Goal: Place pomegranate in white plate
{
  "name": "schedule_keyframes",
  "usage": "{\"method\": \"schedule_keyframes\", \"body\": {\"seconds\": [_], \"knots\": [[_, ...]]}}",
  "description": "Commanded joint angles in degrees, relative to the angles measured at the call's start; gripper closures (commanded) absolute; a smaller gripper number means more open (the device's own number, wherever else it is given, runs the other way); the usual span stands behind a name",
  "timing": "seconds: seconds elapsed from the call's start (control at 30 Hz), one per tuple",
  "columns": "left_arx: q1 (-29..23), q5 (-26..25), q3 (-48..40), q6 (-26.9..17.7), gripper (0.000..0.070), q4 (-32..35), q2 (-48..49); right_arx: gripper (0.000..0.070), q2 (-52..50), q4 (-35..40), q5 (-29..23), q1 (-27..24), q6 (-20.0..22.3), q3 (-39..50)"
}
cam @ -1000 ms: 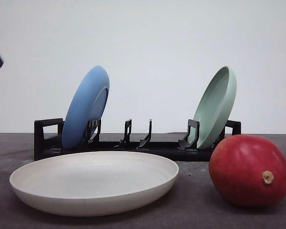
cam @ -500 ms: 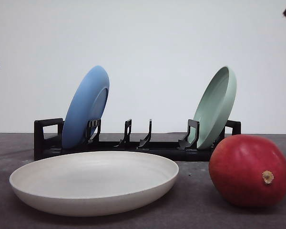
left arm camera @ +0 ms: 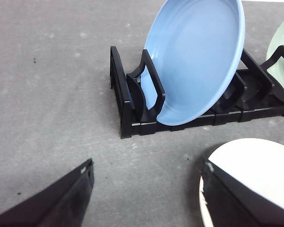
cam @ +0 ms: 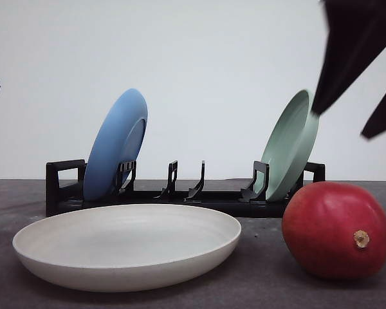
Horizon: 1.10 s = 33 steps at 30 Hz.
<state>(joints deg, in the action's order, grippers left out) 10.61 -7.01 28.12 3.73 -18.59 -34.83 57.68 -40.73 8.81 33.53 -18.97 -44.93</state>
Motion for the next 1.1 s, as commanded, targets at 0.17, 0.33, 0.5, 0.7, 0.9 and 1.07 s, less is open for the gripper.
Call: {"method": "schedule_keyframes", "body": {"seconds": [0.17,0.33,0.5,0.7,0.9,1.07], "knots": [[0.00,-0.11,0.42,-0.02,0.0268,0.61,-0.22,0.0117,9.03,2.07,-2.45,2.81,-3.00,-0.96],[0.00,-0.11,0.42,-0.02,0.0268,0.63,-0.22,0.0080,13.78,3.42,-2.46,3.20,-3.21,-0.96],[0.00,-0.11,0.42,-0.02,0.0268,0.66,-0.22,0.0081,17.33,3.06,-2.40,3.21,-3.45,-0.96],[0.00,-0.11,0.42,-0.02,0.0268,0.91,-0.22,0.0147,19.51,2.98,-0.89,3.22,-3.58,-0.95],[0.00,-0.11,0.42,-0.02,0.0268,1.05,-0.22,0.0254,19.53,2.48,0.29,3.20,-3.60,-0.93],[0.00,-0.11,0.42,-0.02,0.0268,1.05,-0.23,0.0256,19.46,1.85,2.11,3.21,-2.93,-1.72]]}}
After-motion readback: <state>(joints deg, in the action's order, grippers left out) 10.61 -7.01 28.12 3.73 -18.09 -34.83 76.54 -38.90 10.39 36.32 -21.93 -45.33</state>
